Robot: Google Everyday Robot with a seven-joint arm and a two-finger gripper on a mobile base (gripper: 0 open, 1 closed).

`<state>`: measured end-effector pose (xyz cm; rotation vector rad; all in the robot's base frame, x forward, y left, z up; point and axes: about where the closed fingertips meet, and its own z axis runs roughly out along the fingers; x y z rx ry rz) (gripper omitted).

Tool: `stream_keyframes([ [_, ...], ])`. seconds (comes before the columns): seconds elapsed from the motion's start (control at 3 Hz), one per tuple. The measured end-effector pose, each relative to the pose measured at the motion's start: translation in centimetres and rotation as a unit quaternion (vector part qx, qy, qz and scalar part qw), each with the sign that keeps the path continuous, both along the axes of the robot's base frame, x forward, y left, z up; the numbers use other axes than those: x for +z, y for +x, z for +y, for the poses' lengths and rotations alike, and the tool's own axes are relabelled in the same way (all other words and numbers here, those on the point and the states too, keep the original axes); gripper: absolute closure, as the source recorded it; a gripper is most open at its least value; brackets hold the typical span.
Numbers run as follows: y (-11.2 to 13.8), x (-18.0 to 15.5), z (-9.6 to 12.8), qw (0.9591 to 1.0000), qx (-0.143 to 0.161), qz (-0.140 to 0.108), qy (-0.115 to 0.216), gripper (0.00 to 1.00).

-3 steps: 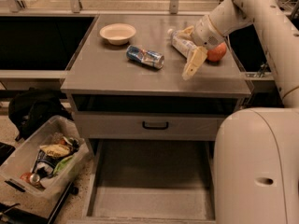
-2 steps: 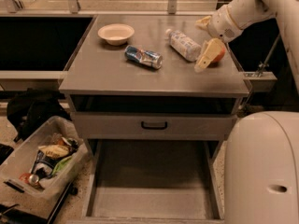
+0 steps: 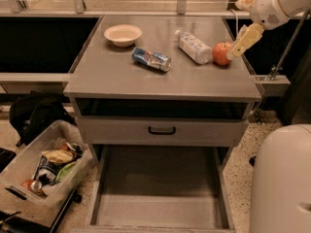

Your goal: Place apple into middle drawer

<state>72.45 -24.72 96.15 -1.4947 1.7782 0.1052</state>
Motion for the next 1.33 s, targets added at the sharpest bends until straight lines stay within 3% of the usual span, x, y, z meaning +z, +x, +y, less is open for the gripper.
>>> stream_keyframes([
  [0.33, 0.0, 0.0, 0.0, 1.0000, 0.000, 0.000, 0.000, 0.00],
  [1.33, 3.5, -4.9, 1.6, 0.9982, -0.014, 0.044, -0.038, 0.00],
])
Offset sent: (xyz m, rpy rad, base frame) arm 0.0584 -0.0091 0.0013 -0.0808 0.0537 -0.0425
